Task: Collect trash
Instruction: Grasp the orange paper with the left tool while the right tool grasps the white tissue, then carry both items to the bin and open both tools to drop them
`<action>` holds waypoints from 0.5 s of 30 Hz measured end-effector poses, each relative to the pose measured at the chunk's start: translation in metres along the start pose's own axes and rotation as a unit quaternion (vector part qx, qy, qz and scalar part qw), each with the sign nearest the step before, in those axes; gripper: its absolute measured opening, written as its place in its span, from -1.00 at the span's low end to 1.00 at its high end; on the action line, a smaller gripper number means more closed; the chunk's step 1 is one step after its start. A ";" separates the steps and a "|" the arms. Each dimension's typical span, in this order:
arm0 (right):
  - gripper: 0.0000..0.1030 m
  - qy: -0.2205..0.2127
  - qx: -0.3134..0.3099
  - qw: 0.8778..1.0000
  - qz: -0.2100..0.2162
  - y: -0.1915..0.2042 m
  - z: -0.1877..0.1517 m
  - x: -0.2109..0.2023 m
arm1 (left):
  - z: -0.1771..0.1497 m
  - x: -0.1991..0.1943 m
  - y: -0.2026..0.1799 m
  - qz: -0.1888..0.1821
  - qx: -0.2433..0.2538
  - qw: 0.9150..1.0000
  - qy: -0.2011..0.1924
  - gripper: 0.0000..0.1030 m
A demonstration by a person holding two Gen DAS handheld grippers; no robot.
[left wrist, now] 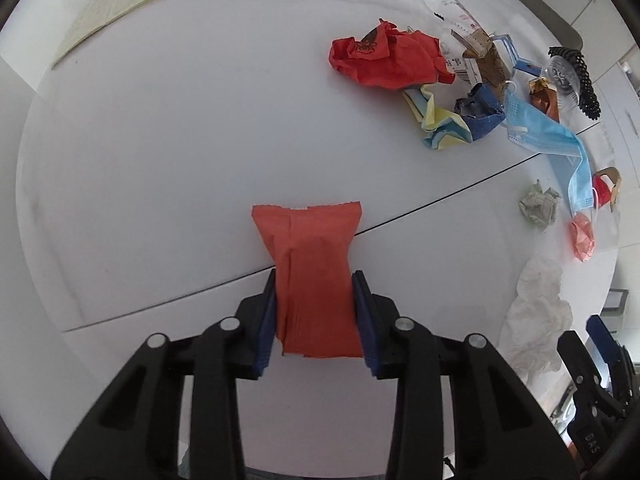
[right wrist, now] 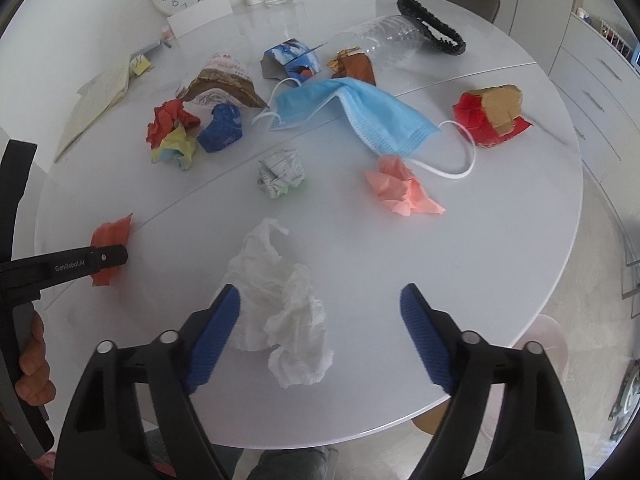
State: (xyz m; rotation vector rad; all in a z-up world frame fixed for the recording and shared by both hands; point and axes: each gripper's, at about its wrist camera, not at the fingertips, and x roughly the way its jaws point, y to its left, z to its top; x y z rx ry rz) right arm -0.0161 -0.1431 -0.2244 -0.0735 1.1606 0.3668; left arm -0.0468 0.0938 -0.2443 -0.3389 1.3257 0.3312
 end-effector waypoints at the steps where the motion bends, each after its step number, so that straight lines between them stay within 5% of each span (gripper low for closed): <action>1: 0.45 0.002 0.000 1.000 0.006 0.002 0.000 0.003 | 0.000 -0.001 0.000 0.003 0.006 1.000 -0.001 -0.36; 6: 0.41 0.018 -0.007 1.000 0.019 0.020 0.003 0.021 | 0.012 -0.018 0.002 0.007 0.044 0.999 -0.017 -0.38; 8: 0.16 0.025 -0.012 1.000 0.014 0.026 0.004 0.026 | 0.016 -0.029 0.001 0.006 0.070 0.997 -0.025 -0.38; 10: -0.41 0.025 -0.007 1.000 0.009 0.028 0.004 0.026 | 0.022 -0.038 -0.003 -0.005 0.086 0.996 -0.028 -0.38; 12: -0.71 0.030 0.011 0.999 0.012 0.026 0.004 0.026 | 0.023 -0.047 -0.010 -0.011 0.110 0.993 -0.033 -0.38; 15: -0.77 0.028 0.045 0.999 0.011 0.020 0.003 0.021 | 0.037 -0.059 -0.028 -0.024 0.161 0.986 -0.041 -0.38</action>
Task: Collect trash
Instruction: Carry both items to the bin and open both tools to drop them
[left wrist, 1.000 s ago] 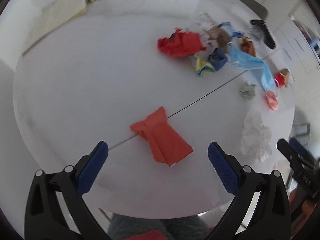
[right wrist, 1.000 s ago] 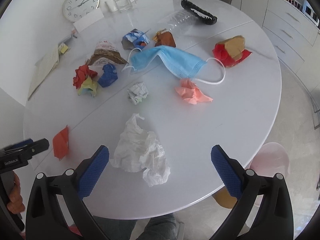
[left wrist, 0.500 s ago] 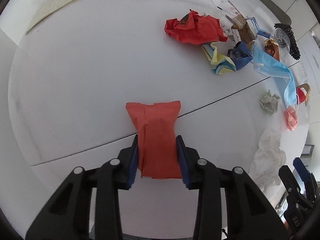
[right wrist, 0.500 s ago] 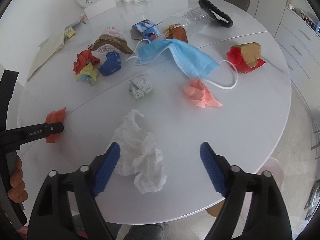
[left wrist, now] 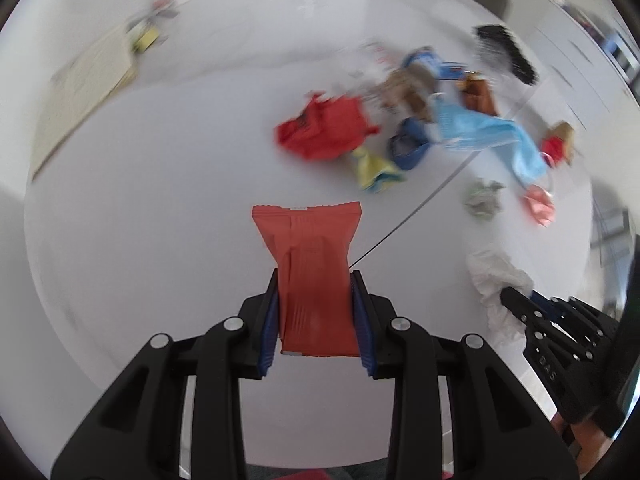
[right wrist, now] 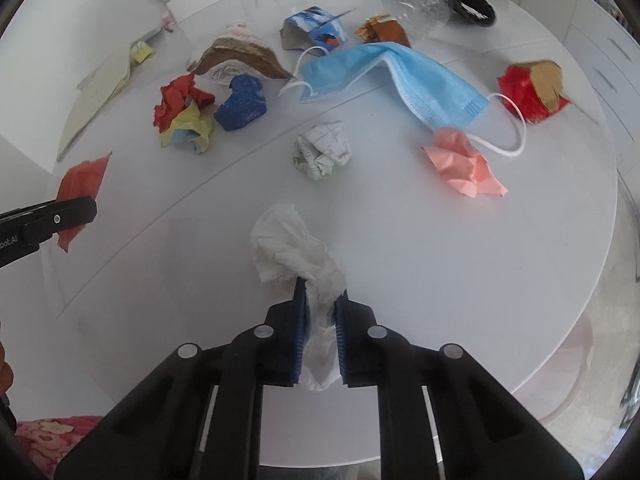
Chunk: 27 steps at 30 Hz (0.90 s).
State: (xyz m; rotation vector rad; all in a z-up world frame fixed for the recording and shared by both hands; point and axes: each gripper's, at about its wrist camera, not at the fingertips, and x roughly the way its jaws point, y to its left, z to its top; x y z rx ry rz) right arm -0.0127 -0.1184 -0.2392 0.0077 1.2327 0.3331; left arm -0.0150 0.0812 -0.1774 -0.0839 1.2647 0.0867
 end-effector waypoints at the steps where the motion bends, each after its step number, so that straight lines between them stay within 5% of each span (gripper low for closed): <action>1: -0.77 -0.004 0.014 1.000 0.000 -0.003 0.000 -0.005 | 0.006 -0.003 -0.006 -0.005 0.015 1.000 -0.003 -0.38; 7: -0.77 -0.052 0.136 0.989 -0.036 -0.045 -0.012 -0.058 | 0.026 -0.030 -0.052 -0.052 0.146 0.987 -0.037 -0.37; 10: -0.77 -0.081 0.198 0.974 -0.076 -0.078 -0.030 -0.094 | 0.029 -0.045 -0.098 -0.091 0.221 0.970 -0.044 -0.37; 16: -0.76 -0.102 0.301 0.934 -0.166 -0.166 -0.082 -0.142 | 0.013 -0.064 -0.218 -0.179 0.347 0.920 -0.042 -0.36; 22: -0.72 -0.079 0.349 0.911 -0.207 -0.258 -0.134 -0.155 | -0.025 -0.039 -0.360 -0.247 0.415 0.875 0.025 -0.35; 27: -0.70 -0.053 0.358 0.909 -0.207 -0.330 -0.160 -0.154 | -0.057 -0.001 -0.458 -0.248 0.434 0.864 0.066 -0.35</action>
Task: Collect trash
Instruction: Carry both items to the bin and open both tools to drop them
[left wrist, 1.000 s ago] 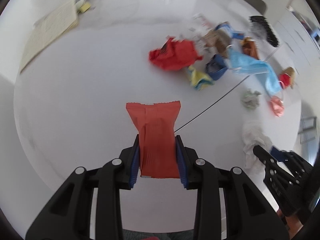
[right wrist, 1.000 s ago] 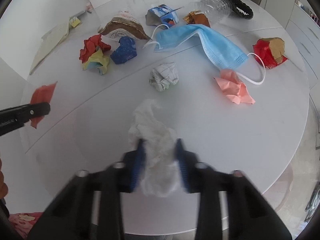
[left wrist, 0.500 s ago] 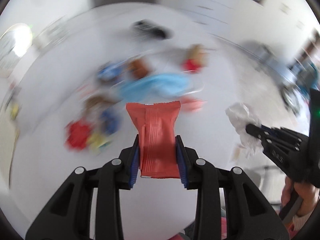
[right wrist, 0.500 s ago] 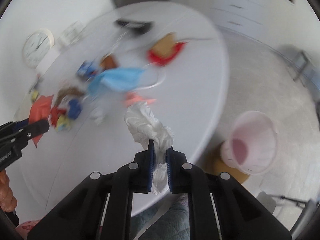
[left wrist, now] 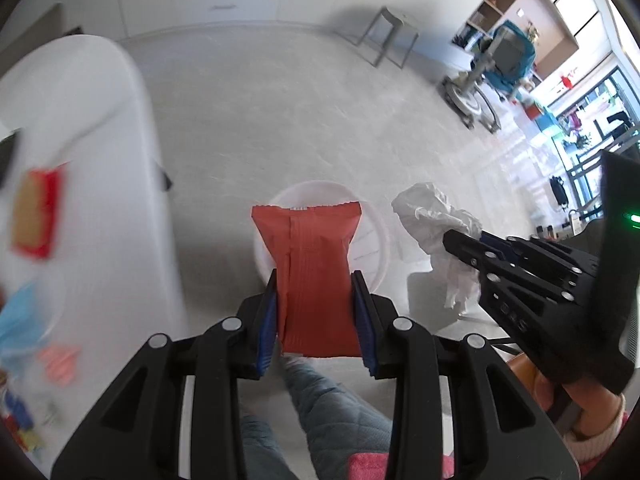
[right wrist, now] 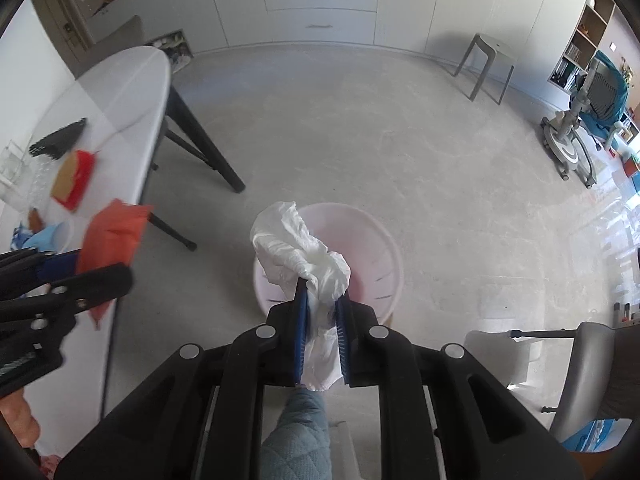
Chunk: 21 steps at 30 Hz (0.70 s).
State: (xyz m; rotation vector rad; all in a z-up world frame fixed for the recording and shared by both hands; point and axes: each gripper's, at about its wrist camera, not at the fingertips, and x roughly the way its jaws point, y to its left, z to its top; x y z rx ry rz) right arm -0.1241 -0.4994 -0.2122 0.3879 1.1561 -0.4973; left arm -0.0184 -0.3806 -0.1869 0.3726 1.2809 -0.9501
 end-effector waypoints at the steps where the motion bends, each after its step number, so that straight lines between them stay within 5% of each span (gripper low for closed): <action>1: -0.70 0.006 0.001 1.000 0.000 -0.011 0.005 0.006 | 0.007 0.013 -0.007 -0.001 0.000 1.000 0.008 -0.35; 3: -0.70 0.015 0.002 1.000 0.008 -0.027 0.012 0.017 | 0.023 0.042 -0.022 -0.001 0.000 1.000 0.031 -0.34; 10: -0.68 0.028 -0.016 0.999 0.029 -0.053 0.032 0.043 | 0.049 0.076 -0.050 0.029 0.011 0.998 0.052 0.38; 21: -0.64 0.036 -0.017 0.998 0.054 -0.051 0.033 0.051 | 0.054 0.035 -0.034 0.060 -0.021 0.997 0.033 0.52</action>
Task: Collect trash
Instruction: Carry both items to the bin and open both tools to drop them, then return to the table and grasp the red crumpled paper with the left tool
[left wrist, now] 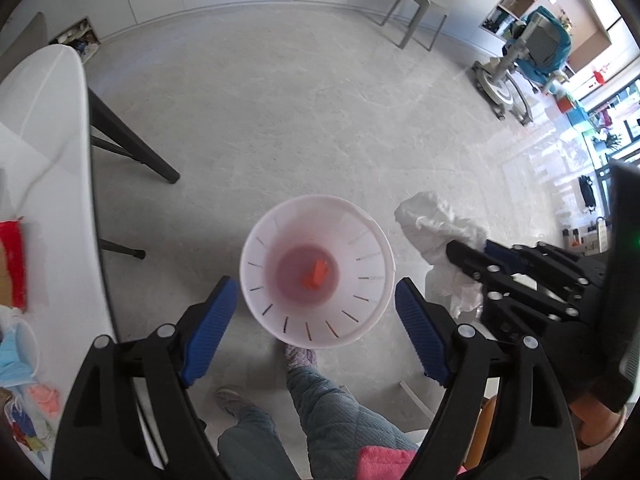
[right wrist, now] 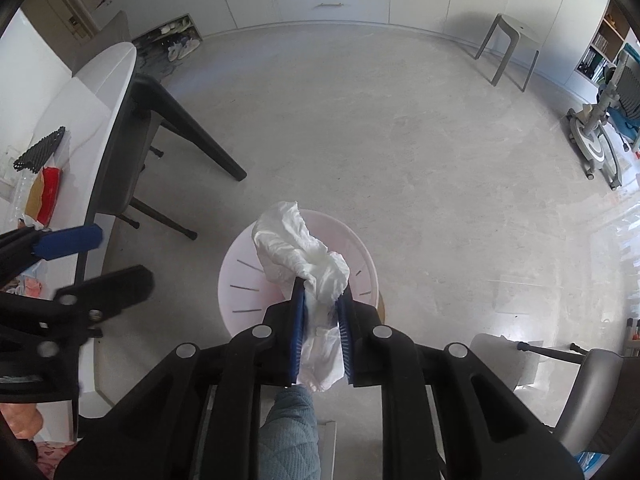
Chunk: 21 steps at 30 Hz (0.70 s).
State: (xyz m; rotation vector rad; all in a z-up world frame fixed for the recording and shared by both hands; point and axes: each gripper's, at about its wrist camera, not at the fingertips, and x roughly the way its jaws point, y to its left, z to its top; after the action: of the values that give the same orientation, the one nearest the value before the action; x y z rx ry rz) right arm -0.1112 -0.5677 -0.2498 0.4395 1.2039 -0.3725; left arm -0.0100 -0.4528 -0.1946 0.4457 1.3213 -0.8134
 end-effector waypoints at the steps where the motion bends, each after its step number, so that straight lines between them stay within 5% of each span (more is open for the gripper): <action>1: -0.62 0.003 -0.002 1.000 0.005 0.001 0.002 0.004 | 0.002 -0.005 0.002 0.005 -0.001 1.000 -0.004 0.53; 3: -0.51 0.015 -0.007 1.000 0.015 0.006 0.001 0.015 | 0.003 -0.016 0.007 0.017 -0.005 1.000 -0.014 0.54; 5: -0.11 0.031 -0.014 0.999 0.018 0.015 0.000 0.026 | 0.001 -0.030 0.012 0.026 -0.011 0.999 -0.023 0.57; 7: 0.51 0.036 -0.019 0.999 0.006 0.022 0.001 0.031 | -0.003 -0.046 0.022 0.035 -0.020 0.999 -0.034 0.62; 13: 0.70 0.015 -0.010 1.000 0.014 0.048 0.011 0.010 | -0.020 -0.097 0.053 0.056 -0.045 0.995 -0.072 0.67; 21: 0.93 -0.100 -0.047 0.993 0.051 0.128 0.033 -0.078 | -0.070 -0.167 0.116 0.078 -0.101 0.984 -0.128 0.76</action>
State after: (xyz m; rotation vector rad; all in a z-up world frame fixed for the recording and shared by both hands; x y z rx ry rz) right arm -0.0453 -0.4711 -0.1495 0.3714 0.9948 -0.2633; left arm 0.0227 -0.2829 -0.0671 0.2698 1.1013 -0.5788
